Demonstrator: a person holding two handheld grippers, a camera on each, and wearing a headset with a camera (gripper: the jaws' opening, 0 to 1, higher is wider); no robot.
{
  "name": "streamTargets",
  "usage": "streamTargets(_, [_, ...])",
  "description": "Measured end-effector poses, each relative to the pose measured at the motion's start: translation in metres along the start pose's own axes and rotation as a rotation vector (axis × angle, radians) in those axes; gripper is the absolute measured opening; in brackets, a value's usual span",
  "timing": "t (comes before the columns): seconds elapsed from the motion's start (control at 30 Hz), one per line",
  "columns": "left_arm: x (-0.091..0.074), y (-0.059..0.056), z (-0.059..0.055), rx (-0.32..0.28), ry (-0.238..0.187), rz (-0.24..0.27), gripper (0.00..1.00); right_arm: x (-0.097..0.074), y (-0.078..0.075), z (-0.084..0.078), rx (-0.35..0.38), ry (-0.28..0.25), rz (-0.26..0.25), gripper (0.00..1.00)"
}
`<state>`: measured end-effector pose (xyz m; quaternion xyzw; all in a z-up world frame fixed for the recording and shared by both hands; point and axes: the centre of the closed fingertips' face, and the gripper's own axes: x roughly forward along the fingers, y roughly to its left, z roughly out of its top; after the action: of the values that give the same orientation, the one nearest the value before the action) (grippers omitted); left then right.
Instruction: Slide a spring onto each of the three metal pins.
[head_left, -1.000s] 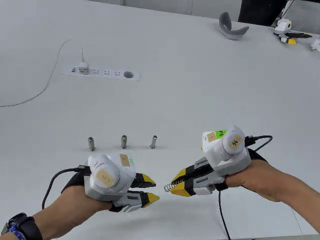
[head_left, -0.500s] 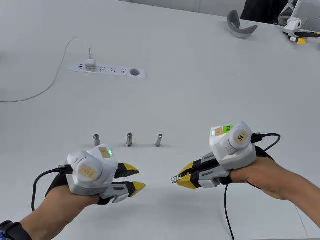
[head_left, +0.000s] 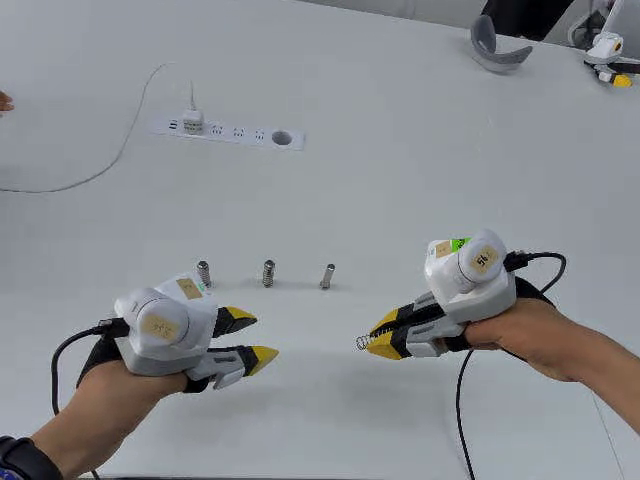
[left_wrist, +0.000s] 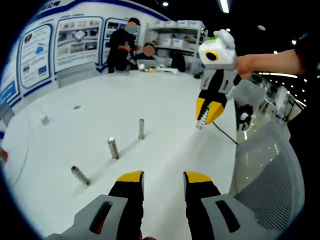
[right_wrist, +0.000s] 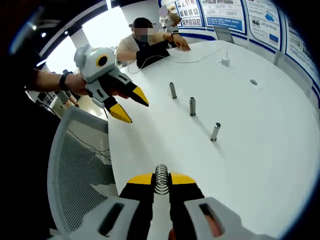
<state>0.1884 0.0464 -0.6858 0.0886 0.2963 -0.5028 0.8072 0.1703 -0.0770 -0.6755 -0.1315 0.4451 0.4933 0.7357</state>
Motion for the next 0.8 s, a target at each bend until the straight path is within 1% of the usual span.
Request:
streamTargets(0.13, [-0.004,0.008,-0.004,-0.019,0.001,0.021,0.36,0.000,-0.008,0.003,-0.010,0.003,-0.012,0.12])
streamTargets(0.3, [-0.010,0.016,-0.009,-0.023,0.010,0.049,0.39,0.004,-0.021,0.004,-0.021,0.029,-0.029,0.12])
streamTargets(0.43, [-0.015,0.024,-0.012,-0.045,0.006,0.077,0.42,0.005,-0.031,0.008,-0.029,0.040,-0.037,0.12])
streamTargets(0.57, [-0.019,0.030,-0.016,-0.060,0.008,0.099,0.45,0.009,-0.038,0.009,-0.053,0.066,-0.042,0.12])
streamTargets(0.8, [-0.025,0.035,-0.021,-0.091,0.004,0.129,0.50,0.012,-0.052,0.018,-0.069,0.086,-0.052,0.12])
